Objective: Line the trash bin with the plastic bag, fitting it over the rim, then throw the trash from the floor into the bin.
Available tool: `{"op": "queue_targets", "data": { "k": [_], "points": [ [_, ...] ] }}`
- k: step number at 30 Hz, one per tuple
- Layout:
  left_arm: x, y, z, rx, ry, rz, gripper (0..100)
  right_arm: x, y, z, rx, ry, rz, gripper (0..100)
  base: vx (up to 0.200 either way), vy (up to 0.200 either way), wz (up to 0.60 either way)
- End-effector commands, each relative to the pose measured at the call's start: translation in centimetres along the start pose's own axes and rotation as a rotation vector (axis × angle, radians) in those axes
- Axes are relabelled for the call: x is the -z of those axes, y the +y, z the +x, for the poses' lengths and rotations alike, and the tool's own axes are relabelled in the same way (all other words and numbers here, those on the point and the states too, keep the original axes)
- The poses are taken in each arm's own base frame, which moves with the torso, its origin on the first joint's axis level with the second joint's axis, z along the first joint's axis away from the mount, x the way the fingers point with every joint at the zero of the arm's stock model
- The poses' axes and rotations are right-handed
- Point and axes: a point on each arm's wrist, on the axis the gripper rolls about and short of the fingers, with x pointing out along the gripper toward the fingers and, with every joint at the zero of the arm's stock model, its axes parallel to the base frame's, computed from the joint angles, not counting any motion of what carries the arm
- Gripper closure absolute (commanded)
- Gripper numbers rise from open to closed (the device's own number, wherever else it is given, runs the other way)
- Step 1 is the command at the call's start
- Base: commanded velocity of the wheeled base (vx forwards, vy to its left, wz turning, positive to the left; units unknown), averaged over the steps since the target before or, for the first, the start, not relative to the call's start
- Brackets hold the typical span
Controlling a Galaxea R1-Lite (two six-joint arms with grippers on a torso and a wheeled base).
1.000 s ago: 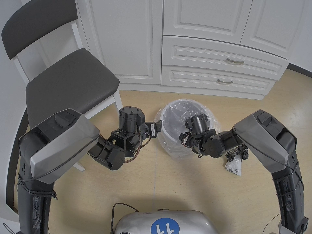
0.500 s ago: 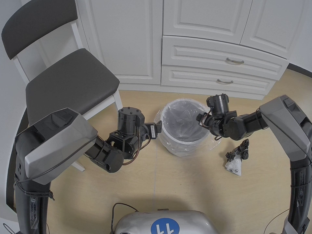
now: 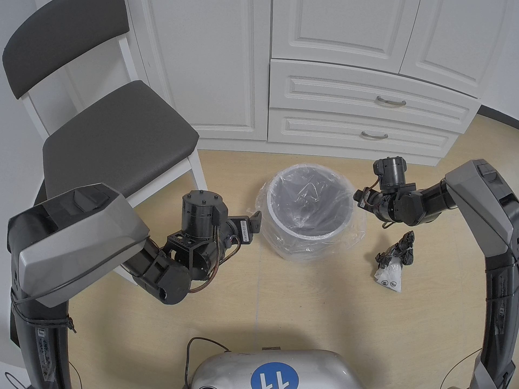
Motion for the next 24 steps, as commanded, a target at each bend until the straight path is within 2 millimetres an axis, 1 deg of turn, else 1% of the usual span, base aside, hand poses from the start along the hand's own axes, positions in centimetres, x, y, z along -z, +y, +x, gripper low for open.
{"op": "queue_targets", "data": {
  "k": [1, 3, 7, 11, 12, 15, 16, 17, 19, 20, 21, 22, 24],
  "points": [
    [-1.6, 0.4, -1.6, 0.000, -0.047, -0.017, 0, 2.5, -2.5, 4.9, 0.095, 0.023, -0.011, 0, 0.000, 0.000, 0.00],
    [-2.1, 0.7, -2.2, -0.002, -0.057, -0.020, 0, 3.1, -3.1, 6.2, 0.125, 0.018, -0.021, 0, 0.000, 0.000, 0.00],
    [-3.1, 0.6, -3.5, 0.002, -0.074, -0.024, 0, 4.5, -3.3, 7.8, 0.136, 0.032, -0.027, 0, 0.000, 0.000, 0.00],
    [-4.2, 0.5, -5.1, 0.014, -0.119, -0.035, 0, 7.7, -3.5, 9.8, 0.145, 0.076, -0.047, 0, 0.000, 0.000, 0.00],
    [-4.5, 0.5, -5.4, 0.012, -0.127, -0.032, 0, 8.3, -3.5, 10.2, 0.147, 0.081, -0.049, 0, 0.000, 0.000, 0.00],
    [-6.5, 0.1, -7.2, 0.011, -0.183, -0.045, 0, 9.2, -3.6, 10.7, 0.149, 0.096, -0.051, 0, 0.000, 0.000, 0.00],
    [-6.7, 0.1, -7.5, 0.014, -0.188, -0.047, 0, 9.4, -3.6, 10.8, 0.147, 0.098, -0.052, 0, 0.000, 0.000, 0.00],
    [-7.4, 0.1, -8.4, 0.021, -0.208, -0.050, 0, 10.0, -3.6, 11.0, 0.147, 0.107, -0.053, 0, 0.000, 0.000, 0.00],
    [-8.0, 0.1, -9.1, 0.026, -0.223, -0.055, 0, 10.2, -3.6, 11.1, 0.141, 0.110, -0.044, 0, 0.000, 0.000, 0.00],
    [-8.6, 0.1, -9.9, 0.030, -0.237, -0.059, 0, 10.3, -3.5, 11.3, 0.136, 0.109, -0.033, 0, 0.000, 0.000, 0.00],
    [-8.6, 0.1, -9.9, 0.030, -0.237, -0.059, 0, 10.3, -3.5, 11.3, 0.136, 0.109, -0.033, 0, 0.000, 0.000, 0.00],
    [-9.1, 0.1, -10.6, 0.038, -0.252, -0.061, 0, 10.6, -3.3, 11.6, 0.128, 0.107, -0.017, 0, 0.000, 0.000, 0.00],
    [-9.4, 0.1, -10.9, 0.040, -0.259, -0.063, 0, 10.7, -3.3, 11.8, 0.126, 0.105, -0.006, 0, 0.000, 0.000, 0.00]
  ]
}}
